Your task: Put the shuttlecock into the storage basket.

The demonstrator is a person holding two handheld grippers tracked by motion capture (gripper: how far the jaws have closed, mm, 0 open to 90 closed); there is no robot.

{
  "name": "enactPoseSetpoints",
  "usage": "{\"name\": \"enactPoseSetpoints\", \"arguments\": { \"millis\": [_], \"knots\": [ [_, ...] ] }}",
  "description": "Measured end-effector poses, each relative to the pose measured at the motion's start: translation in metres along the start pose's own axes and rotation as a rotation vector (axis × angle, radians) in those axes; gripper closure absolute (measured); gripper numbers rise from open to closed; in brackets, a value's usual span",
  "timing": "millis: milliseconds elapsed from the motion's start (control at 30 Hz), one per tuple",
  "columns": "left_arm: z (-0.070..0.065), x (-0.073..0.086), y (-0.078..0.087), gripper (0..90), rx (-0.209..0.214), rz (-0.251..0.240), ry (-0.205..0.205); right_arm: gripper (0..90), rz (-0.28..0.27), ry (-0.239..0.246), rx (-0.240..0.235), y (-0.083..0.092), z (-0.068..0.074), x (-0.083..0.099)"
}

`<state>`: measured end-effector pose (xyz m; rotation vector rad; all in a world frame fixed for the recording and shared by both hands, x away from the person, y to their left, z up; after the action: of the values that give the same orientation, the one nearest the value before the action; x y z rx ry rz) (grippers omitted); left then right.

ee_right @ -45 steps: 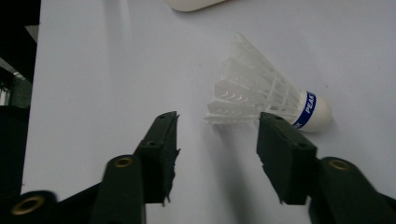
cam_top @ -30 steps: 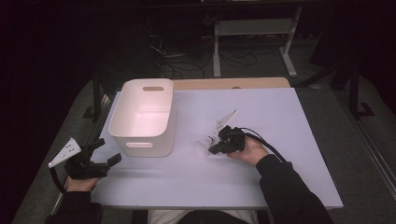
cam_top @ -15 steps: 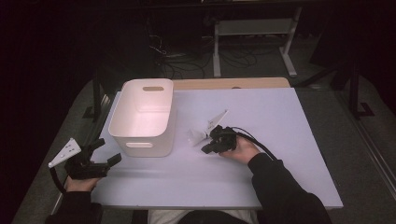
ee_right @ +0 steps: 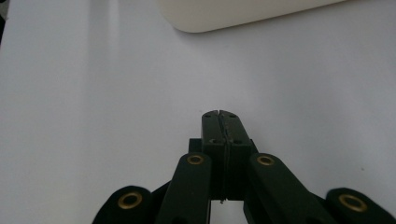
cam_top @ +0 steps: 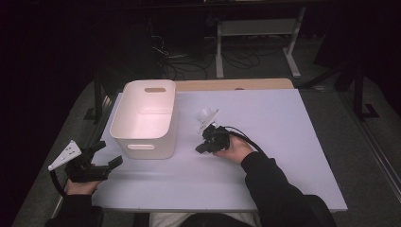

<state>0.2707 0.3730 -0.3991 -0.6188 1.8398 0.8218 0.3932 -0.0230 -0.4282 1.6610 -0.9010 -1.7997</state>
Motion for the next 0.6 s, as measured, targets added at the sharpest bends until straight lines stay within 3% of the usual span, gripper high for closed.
{"name": "enactPoseSetpoints", "arguments": {
  "millis": [133,167,367,433,600],
  "knots": [
    [0.0,0.0,0.001,0.0,-0.001,0.0,-0.001,88.7,0.006,-0.019,0.014,0.003,-0.003,0.003],
    [0.0,0.0,0.001,0.0,-0.003,0.002,-0.001,88.8,0.0,-0.044,0.032,0.01,-0.007,0.008],
    [0.0,0.0,0.0,0.0,-0.004,0.002,-0.001,88.8,-0.016,-0.075,0.063,0.022,-0.012,0.017],
    [0.0,0.0,0.0,0.0,-0.005,0.003,-0.001,88.8,-0.028,-0.109,0.094,0.035,-0.018,0.025],
    [0.0,0.0,0.0,0.0,-0.004,0.002,0.001,88.7,-0.034,-0.129,0.121,0.047,-0.022,0.033]
  ]
}}
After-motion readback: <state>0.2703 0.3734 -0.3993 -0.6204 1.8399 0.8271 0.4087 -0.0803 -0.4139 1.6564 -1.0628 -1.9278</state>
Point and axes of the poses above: each handheld gripper's, and its own axes: y roughly backward along the jaws, x roughly out of its underside, z roughly to its left, the point moved 1 cm from there along -y, roughly forward along the jaws, and after that the axes turned 9 degrees about y, right-handed, at the moved point
